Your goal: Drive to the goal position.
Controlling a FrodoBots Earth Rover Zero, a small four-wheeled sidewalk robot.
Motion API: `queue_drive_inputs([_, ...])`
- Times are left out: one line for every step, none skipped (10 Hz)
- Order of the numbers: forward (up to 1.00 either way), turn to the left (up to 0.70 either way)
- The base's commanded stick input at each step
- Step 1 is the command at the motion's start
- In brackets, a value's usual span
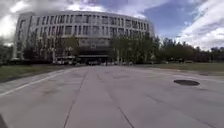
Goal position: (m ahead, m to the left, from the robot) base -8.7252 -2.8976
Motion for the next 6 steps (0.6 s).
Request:
queue_drive_inputs([0.7,0.01])
queue_drive_inputs([0.7,0.01])
queue_drive_inputs([0.7,0.01])
queue_drive_inputs([0.7,0.01])
queue_drive_inputs([0.7,0.01])
queue_drive_inputs([0.7,0.01])
